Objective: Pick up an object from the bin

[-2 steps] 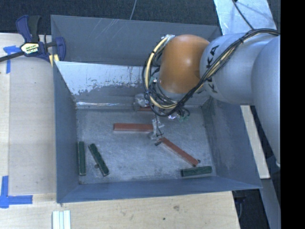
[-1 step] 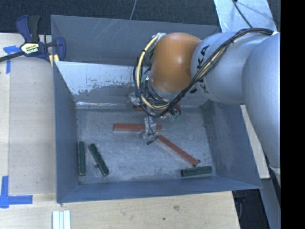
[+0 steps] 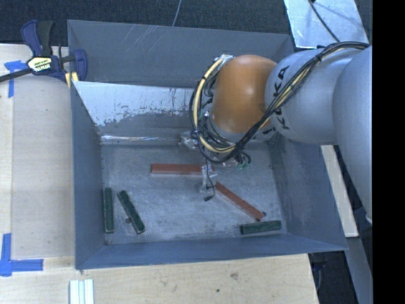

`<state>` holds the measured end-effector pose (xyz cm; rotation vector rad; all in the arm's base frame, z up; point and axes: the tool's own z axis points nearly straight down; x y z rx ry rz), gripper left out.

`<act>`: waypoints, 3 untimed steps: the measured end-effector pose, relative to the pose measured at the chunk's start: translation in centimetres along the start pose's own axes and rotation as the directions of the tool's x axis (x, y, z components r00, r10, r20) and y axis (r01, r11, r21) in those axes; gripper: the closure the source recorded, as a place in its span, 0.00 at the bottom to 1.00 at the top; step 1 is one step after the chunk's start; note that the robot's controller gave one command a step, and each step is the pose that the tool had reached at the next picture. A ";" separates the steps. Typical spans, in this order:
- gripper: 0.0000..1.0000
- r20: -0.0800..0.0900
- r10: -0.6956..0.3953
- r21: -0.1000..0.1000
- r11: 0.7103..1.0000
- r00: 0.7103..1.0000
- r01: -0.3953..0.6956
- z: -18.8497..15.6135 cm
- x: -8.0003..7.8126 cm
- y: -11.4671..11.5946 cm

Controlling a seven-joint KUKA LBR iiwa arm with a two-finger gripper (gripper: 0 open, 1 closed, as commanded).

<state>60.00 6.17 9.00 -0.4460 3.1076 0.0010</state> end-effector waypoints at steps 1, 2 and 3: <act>0.00 -0.001 0.008 0.002 1.000 1.000 -0.008 0.2 -0.1 0.0; 0.00 0.012 -0.179 0.006 0.984 0.984 0.179 -5.9 -2.3 1.5; 0.00 0.003 -0.108 0.001 0.994 0.994 0.108 -0.3 -2.8 2.4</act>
Offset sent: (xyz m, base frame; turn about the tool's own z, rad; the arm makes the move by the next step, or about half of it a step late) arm 0.0172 0.0065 0.0917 -0.1867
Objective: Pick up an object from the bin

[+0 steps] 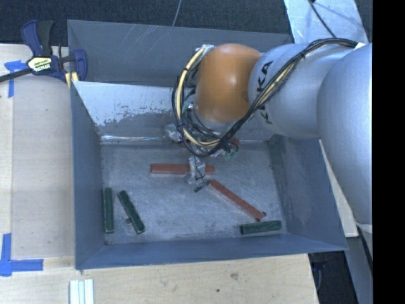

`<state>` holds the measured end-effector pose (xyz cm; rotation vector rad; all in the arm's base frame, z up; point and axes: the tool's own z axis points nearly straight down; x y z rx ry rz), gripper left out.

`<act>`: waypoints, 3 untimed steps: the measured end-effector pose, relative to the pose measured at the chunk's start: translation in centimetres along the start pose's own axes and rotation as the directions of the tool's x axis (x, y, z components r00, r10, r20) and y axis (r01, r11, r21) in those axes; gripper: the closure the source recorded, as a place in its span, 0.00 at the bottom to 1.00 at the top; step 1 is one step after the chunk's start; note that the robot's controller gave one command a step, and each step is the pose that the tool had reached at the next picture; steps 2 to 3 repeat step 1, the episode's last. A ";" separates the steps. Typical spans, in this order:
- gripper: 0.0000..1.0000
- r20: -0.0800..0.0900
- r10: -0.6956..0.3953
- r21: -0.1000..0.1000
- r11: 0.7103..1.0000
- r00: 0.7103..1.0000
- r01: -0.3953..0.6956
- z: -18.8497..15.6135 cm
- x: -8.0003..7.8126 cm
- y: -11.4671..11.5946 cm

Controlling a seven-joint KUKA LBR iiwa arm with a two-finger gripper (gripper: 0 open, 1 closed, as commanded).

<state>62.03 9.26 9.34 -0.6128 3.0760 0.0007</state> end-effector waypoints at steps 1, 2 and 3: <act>1.00 0.001 -0.005 0.000 1.000 1.000 0.005 2.2 0.3 0.2; 1.00 0.001 -0.005 0.000 1.000 1.000 0.005 2.2 0.3 0.2; 1.00 0.001 -0.005 0.000 1.000 1.000 0.005 2.2 0.3 0.2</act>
Offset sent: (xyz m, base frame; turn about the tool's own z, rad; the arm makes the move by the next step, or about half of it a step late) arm 0.0000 0.0000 0.0000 0.0000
